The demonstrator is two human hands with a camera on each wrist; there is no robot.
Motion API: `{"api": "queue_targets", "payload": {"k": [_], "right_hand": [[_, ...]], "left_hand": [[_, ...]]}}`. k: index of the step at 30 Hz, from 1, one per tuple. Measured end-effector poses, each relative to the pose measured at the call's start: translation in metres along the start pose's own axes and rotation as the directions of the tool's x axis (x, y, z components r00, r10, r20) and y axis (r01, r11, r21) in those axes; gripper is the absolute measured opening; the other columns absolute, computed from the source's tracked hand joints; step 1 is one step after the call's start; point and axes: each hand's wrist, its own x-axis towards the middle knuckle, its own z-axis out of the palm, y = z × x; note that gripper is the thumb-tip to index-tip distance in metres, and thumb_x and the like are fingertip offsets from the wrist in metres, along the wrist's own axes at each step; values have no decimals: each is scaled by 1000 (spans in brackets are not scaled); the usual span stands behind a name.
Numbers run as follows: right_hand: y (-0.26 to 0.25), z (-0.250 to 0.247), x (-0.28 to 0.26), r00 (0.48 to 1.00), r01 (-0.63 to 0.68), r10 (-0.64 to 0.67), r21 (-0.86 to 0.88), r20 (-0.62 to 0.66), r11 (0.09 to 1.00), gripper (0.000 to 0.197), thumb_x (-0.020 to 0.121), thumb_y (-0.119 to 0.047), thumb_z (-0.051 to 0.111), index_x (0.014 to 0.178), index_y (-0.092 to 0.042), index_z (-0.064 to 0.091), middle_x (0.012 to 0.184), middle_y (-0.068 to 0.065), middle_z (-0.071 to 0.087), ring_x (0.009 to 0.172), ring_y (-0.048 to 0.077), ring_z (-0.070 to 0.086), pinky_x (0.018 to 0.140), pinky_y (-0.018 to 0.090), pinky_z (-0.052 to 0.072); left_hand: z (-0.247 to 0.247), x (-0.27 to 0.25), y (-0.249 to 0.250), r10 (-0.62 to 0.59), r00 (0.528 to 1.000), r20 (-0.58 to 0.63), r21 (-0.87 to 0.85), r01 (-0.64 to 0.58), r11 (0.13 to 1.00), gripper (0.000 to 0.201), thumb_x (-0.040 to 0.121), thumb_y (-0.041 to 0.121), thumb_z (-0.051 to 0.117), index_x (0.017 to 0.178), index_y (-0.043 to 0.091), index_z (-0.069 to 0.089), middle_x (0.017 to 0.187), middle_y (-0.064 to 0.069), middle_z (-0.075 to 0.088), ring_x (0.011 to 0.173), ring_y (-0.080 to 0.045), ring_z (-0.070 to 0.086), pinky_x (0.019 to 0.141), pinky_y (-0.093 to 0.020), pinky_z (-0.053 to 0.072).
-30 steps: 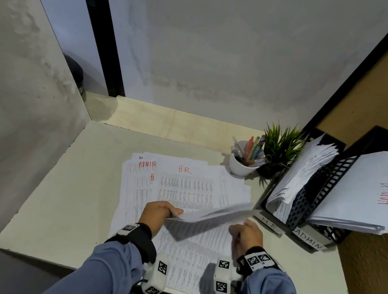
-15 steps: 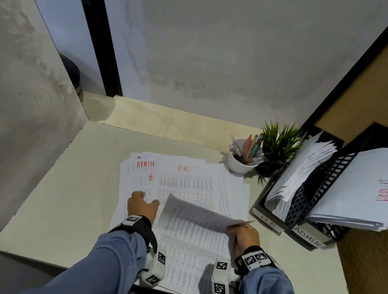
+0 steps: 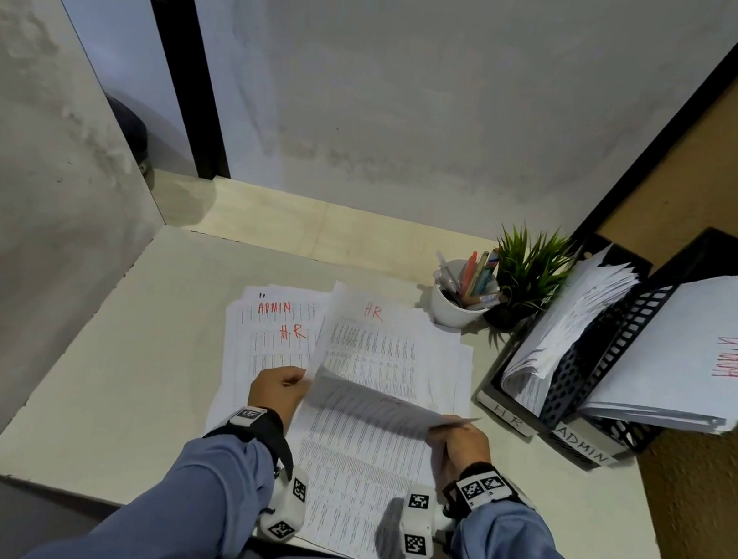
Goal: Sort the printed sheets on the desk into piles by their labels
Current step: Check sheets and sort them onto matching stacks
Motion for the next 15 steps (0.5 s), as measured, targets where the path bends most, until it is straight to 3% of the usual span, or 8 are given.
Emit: {"api": "queue_targets", "payload": {"k": [2, 4, 7, 9, 11, 13, 15], "right_hand": [[0, 4, 5, 999, 20, -22, -70, -28, 997, 15, 76, 10, 63, 79, -4, 65, 89, 9, 65, 77, 24, 62, 56, 16, 49], [-4, 6, 1, 998, -13, 13, -8, -59, 1000, 15, 76, 17, 59, 73, 3, 61, 86, 13, 66, 71, 22, 58, 41, 11, 44], [-2, 6, -2, 999, 30, -23, 155, -44, 988, 23, 66, 21, 57, 62, -2, 58, 64, 9, 58, 67, 22, 52, 58, 26, 45], [-2, 7, -5, 998, 52, -41, 241, -48, 969, 25, 63, 22, 55, 60, -3, 57, 64, 8, 56, 67, 23, 51, 62, 31, 43], [-5, 9, -6, 995, 94, -80, 321, -56, 942, 27, 64, 24, 54, 61, -2, 56, 66, 9, 57, 68, 24, 52, 61, 31, 44], [-12, 11, -8, 991, 128, -108, 390, -74, 912, 28, 63, 27, 53, 61, -1, 56, 58, 9, 58, 65, 24, 52, 54, 27, 46], [-17, 12, -12, 989, 150, -128, 440, -79, 885, 30, 62, 29, 50, 61, -1, 53, 54, 8, 56, 62, 23, 50, 45, 21, 45]], "left_hand": [[-5, 0, -3, 16, 1000, -7, -65, -17, 998, 21, 81, 0, 62, 75, 17, 74, 69, 0, 66, 68, -19, 58, 71, -25, 46], [-9, 6, -12, -9, 1000, 2, -113, 9, 994, 27, 78, 2, 67, 70, 27, 74, 76, 1, 72, 80, -24, 66, 82, -33, 52], [-13, 11, -20, -57, 997, 52, -217, 67, 974, 15, 62, 9, 73, 71, 21, 77, 80, -9, 74, 89, -34, 68, 90, -47, 53], [-16, 7, -15, -65, 993, 98, -270, 89, 959, 15, 56, 8, 73, 70, 14, 76, 81, -16, 72, 91, -40, 66, 91, -50, 52], [-20, -3, -1, -37, 990, 137, -295, 76, 952, 16, 59, -4, 72, 63, 11, 74, 75, -18, 69, 85, -40, 66, 90, -49, 52], [-19, -6, 3, -32, 986, 166, -328, 86, 941, 35, 67, -20, 64, 54, 11, 70, 65, -14, 64, 73, -32, 61, 81, -46, 53], [-17, -8, 4, -12, 984, 180, -300, 66, 952, 43, 70, -23, 57, 48, 14, 66, 57, -9, 60, 67, -27, 56, 71, -40, 52]]}}
